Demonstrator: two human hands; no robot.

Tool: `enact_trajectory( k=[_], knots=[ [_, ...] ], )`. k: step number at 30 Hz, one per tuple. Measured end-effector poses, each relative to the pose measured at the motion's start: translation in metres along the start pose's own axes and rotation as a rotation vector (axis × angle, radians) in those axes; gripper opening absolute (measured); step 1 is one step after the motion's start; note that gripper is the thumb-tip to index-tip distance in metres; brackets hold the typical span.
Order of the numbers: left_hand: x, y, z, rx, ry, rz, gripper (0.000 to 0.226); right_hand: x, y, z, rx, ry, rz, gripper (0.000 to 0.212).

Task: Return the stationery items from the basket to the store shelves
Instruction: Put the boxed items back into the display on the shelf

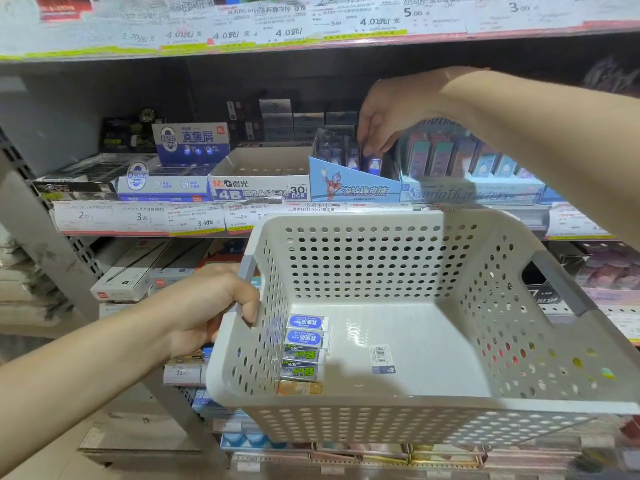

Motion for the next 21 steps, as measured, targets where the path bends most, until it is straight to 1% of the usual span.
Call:
enact_trajectory(
  k=[2, 4, 7, 8, 11, 13, 15, 18, 21],
  knots=[
    [0.0002, 0.0, -0.0003, 0.007, -0.007, -0.008, 0.061, 0.0018, -0.001, 0.0003, -0.036, 0.013, -0.007, 0.021],
    [0.0001, 0.0, -0.0009, 0.013, -0.007, -0.016, 0.073, 0.0028, -0.002, -0.0009, -0.034, 0.007, 0.007, 0.021],
    [0.0002, -0.0004, -0.0004, 0.023, -0.012, -0.01, 0.082, 0.002, -0.0028, -0.0025, -0.033, -0.04, 0.046, 0.01],
    [0.0014, -0.0009, -0.0005, 0.026, -0.017, -0.003, 0.08, 0.0017, -0.0032, -0.0028, -0.033, -0.053, 0.051, 0.01],
    [0.0026, -0.0006, 0.0009, 0.015, -0.047, 0.012, 0.06, 0.0009, -0.0049, -0.0039, -0.066, -0.075, 0.052, 0.018],
    [0.0014, -0.0002, 0.001, 0.005, -0.05, 0.015, 0.051, 0.0011, -0.0064, -0.0046, -0.087, -0.081, 0.06, 0.018],
    [0.0, 0.0002, 0.0007, 0.005, -0.053, 0.017, 0.051, 0.0016, -0.0071, -0.005, -0.078, -0.089, 0.065, 0.018],
    [0.0009, -0.0014, -0.001, 0.011, -0.031, 0.011, 0.059, 0.0014, -0.0053, -0.0041, -0.067, -0.102, 0.078, 0.019],
    [-0.0005, -0.0023, -0.0021, 0.016, -0.03, 0.005, 0.065, -0.0009, -0.0037, -0.0026, -0.056, -0.081, 0.066, 0.018]
  ],
)
Point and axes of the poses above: each hand's wrist, its own x-axis towards the middle knuckle, its own z-axis out of the palm, y = z × x, the point moved 2 cm from there along x, towards the middle knuckle, and after that the axes turned 7 degrees about -z, right-handed, at the moved point
